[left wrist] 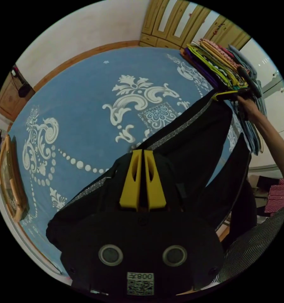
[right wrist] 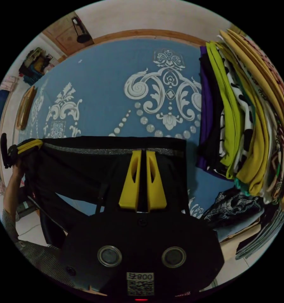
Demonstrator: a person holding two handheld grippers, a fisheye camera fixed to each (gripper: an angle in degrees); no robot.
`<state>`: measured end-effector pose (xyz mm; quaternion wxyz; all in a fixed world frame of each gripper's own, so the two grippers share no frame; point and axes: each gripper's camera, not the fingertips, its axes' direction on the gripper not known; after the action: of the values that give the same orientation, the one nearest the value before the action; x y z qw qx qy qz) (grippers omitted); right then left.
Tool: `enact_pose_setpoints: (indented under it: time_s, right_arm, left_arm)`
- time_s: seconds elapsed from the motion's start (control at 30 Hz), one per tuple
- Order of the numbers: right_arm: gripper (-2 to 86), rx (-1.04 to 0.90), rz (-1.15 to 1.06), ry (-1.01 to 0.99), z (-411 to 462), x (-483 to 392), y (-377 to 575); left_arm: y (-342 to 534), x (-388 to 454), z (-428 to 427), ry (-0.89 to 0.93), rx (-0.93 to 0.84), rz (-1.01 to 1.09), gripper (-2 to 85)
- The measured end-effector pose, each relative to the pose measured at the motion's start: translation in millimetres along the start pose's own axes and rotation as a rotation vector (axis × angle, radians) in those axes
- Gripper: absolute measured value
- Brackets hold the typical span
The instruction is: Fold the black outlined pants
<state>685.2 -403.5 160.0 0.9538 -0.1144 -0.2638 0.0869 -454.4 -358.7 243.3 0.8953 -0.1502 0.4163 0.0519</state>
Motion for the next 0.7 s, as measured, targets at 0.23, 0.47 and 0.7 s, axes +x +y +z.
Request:
enact_pose_setpoints:
  time_s: [0.23,0.47,0.7]
  right_arm:
    - [1.1,0.139,0.081,-0.173,-32.2,37.3,21.8]
    - [0.1,0.108,0.227,-0.077,-18.0,66.9,31.2]
    - [0.6,0.243,0.154,-0.171,-35.2,93.0,115.5]
  left_arm:
    - [9.6,-31.0,-2.7,0.082,0.102,-0.087,1.9]
    - [37.4,-51.3,21.9,0.025,0.072,-0.184,4.7]
    - [132.5,-44.1,15.5,0.171,0.131,-0.155,7.4]
